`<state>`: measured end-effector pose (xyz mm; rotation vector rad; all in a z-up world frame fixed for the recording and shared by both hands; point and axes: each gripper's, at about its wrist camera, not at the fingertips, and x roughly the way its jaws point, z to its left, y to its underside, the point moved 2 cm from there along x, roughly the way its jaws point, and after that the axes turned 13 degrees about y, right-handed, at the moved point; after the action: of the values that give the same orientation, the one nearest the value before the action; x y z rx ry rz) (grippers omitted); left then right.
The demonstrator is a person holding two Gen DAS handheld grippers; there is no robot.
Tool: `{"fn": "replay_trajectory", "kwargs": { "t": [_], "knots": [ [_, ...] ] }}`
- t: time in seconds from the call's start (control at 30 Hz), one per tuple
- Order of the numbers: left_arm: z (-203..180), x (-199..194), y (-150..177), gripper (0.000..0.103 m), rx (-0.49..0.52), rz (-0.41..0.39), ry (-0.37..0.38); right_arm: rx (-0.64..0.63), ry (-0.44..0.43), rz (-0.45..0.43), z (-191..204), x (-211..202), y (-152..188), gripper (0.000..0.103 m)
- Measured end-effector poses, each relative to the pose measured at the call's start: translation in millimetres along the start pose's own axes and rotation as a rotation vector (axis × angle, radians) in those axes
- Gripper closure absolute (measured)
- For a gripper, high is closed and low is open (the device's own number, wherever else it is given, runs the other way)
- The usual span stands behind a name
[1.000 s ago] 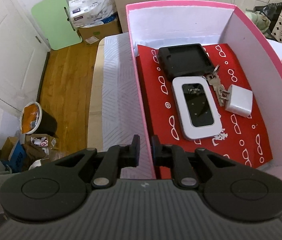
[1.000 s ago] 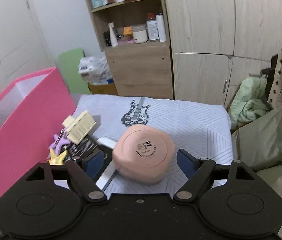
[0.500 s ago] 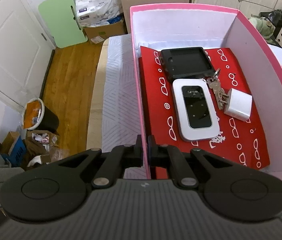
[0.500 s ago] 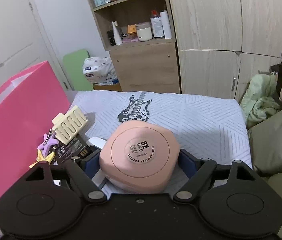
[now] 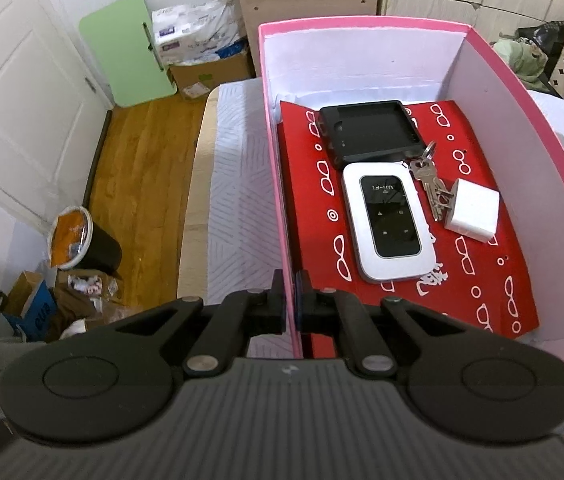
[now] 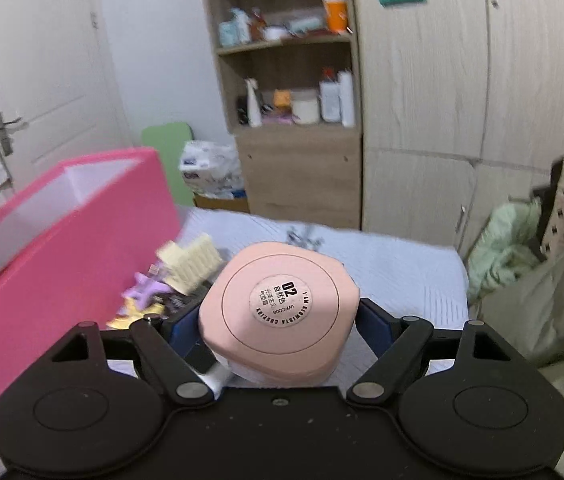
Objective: Organize rigid objects
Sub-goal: 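Lift the pink round container with the right tool over the box, then lower the pink container into the box beside the black case, release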
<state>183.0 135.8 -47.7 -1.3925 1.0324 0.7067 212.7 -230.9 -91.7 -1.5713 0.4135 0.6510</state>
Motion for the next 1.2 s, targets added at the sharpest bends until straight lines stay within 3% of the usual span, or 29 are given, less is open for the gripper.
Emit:
{"fn": "replay_trajectory", "kwargs": {
  "t": [0.3, 0.53, 0.7, 0.83, 0.97, 1.2],
  "knots": [
    [8.7, -4.4, 5.3, 0.098, -0.034, -0.060, 0.053, -0.187, -0.155, -0.122, 58.8, -68.0, -41.9, 0.018],
    [12.9, -6.2, 8.4, 0.097, -0.044, -0.092, 0.083, -0.437, -0.283, -0.154, 128.1, -68.1, -84.7, 0.018],
    [11.5, -5.7, 8.5, 0.096, -0.026, -0.090, 0.083, -0.603, -0.330, -0.062, 173.5, -26.3, -112.7, 0.018],
    [8.8, -4.9, 8.6, 0.096, 0.006, -0.083, 0.075, -0.719, -0.300, 0.060, 197.6, 14.5, -125.4, 0.018],
    [7.5, -4.2, 7.6, 0.096, 0.031, -0.072, 0.072, -0.889, -0.238, 0.129, 217.8, 42.3, -122.6, 0.018],
    [12.2, -6.6, 11.0, 0.094, 0.031, -0.087, 0.108, -1.014, -0.215, 0.201, 234.1, 74.3, -107.3, 0.018]
  ]
}}
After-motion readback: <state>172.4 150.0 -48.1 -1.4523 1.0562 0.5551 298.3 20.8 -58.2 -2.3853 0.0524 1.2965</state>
